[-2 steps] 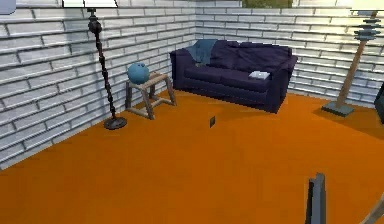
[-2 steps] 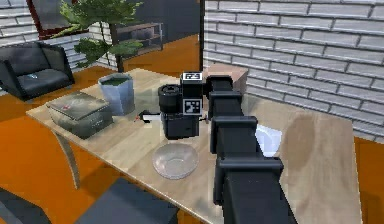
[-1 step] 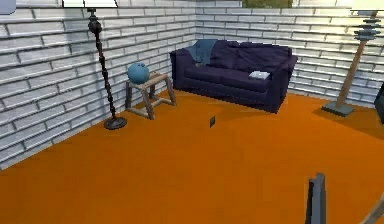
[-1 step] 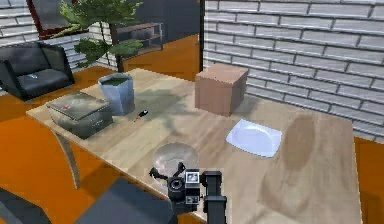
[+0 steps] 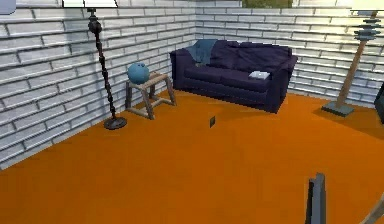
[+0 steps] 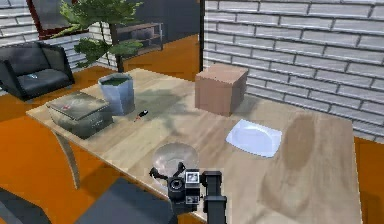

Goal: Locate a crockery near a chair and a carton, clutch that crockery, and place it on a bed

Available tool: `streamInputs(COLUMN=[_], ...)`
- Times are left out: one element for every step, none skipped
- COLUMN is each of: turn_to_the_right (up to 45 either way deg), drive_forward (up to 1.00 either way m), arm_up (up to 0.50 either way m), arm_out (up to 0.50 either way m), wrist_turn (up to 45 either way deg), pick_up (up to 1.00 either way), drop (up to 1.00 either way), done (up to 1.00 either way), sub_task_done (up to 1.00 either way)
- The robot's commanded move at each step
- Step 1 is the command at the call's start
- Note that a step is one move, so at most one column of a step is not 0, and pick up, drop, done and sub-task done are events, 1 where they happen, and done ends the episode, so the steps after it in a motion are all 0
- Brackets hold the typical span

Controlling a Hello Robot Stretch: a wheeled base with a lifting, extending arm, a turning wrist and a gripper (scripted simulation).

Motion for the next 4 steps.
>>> streamInputs(turn_to_the_right=[0.0, 0.0, 0.0, 0.0], drive_forward=[0.00, 0.00, 0.00, 0.00], arm_up=[0.10, 0.14, 0.00, 0.00], arm_out=[0.00, 0.00, 0.00, 0.00], wrist_turn=[0.0, 0.0, -45.0, -45.0], pick_up=[0.00, 0.00, 0.00, 0.00], drop=[0.00, 0.00, 0.00, 0.00], done=[0.00, 0.00, 0.00, 0.00], sub_task_done=[0.00, 0.00, 0.00, 0.00])
